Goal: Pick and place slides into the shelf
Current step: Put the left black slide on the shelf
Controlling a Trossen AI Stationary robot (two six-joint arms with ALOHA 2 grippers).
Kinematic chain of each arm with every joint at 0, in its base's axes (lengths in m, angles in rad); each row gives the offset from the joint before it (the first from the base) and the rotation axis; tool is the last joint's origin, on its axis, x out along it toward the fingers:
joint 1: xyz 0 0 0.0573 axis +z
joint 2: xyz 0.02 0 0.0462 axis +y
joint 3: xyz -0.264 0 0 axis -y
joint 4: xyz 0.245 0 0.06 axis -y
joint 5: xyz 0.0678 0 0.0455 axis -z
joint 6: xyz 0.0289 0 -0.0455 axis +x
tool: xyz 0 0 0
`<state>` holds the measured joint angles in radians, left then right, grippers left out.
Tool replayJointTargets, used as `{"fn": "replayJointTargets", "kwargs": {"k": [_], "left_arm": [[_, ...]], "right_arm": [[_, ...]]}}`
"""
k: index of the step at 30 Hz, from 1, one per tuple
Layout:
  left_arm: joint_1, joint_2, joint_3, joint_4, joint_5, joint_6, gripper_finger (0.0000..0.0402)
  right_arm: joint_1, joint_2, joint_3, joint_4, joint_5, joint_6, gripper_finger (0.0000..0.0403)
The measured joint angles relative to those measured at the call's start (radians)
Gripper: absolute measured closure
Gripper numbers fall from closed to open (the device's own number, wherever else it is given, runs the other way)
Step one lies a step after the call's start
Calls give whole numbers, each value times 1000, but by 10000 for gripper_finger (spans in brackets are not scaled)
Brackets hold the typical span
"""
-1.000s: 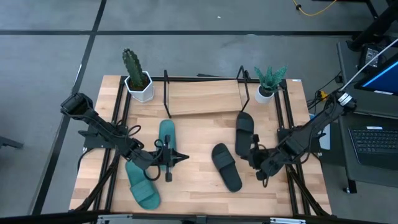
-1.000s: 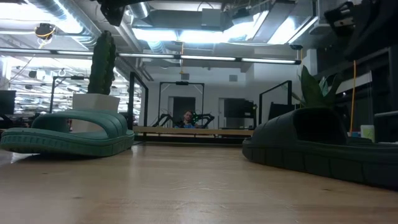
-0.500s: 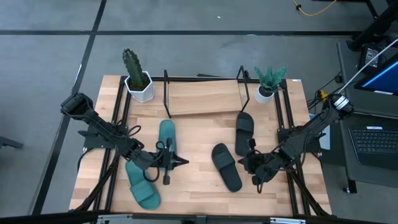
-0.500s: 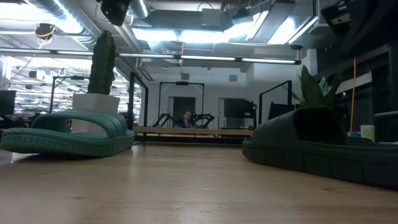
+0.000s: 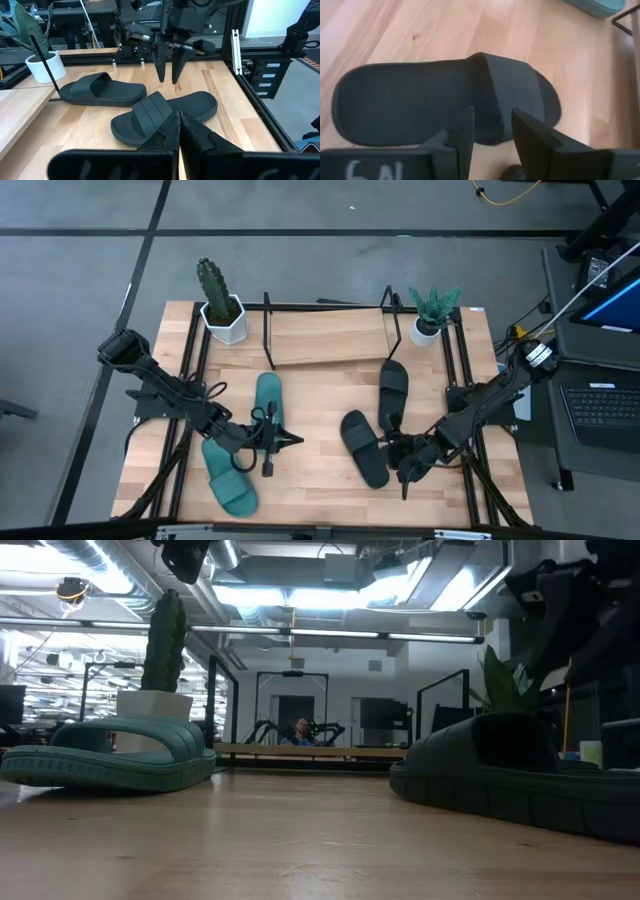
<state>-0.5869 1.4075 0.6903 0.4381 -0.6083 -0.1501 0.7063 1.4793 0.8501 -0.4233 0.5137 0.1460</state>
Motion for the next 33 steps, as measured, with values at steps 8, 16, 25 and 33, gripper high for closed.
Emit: {"fn": "replayJointTargets", "kwargs": {"k": [8,16,25,33], "left_arm": [[0,0,0,-4,0,0,401],[0,0,0,-8,0,0,401],[0,0,0,-43,0,-1,401],[0,0,0,-49,0,-1,401]], "right_arm": [[-2,80,0,32,64,-50,267],[-20,128,0,48,88,-44,267],[-49,142,0,100,89,-48,268],[-51,142,0,99,117,-48,300]]}}
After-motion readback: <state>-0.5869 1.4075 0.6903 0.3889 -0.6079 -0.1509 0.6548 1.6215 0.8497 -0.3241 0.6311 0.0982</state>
